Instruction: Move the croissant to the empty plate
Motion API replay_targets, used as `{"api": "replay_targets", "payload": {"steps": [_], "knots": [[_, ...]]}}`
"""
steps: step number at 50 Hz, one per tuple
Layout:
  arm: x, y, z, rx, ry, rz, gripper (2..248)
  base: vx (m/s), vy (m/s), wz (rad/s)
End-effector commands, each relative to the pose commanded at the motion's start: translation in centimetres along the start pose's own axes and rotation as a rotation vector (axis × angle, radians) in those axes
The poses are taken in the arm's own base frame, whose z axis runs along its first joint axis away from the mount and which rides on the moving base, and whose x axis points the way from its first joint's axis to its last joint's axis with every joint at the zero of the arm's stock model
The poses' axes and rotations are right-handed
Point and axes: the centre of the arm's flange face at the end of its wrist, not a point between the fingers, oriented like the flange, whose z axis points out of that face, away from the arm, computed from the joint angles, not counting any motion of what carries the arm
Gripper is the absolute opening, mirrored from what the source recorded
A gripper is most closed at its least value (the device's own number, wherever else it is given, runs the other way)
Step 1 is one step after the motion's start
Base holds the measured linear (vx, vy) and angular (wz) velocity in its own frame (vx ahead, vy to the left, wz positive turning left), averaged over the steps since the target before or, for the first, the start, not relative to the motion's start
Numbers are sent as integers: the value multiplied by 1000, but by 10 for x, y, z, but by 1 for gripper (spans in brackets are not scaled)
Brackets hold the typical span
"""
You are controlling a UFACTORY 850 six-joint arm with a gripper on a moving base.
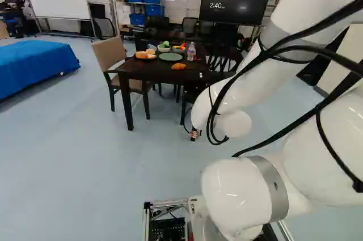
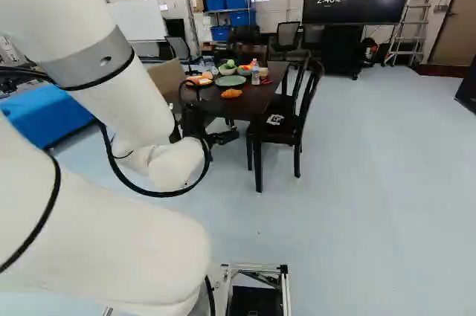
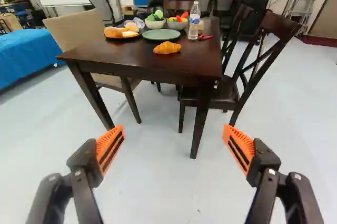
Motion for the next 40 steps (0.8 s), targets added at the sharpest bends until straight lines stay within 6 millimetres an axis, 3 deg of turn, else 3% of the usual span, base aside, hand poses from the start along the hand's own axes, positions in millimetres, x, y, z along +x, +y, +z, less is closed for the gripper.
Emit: {"api": "replay_targets", "payload": {"steps": [19,40], "knots": [[0,0,0,0,0,0,247,119,92,-30],[0,0,0,0,0,0,247,121,55,-233]]}}
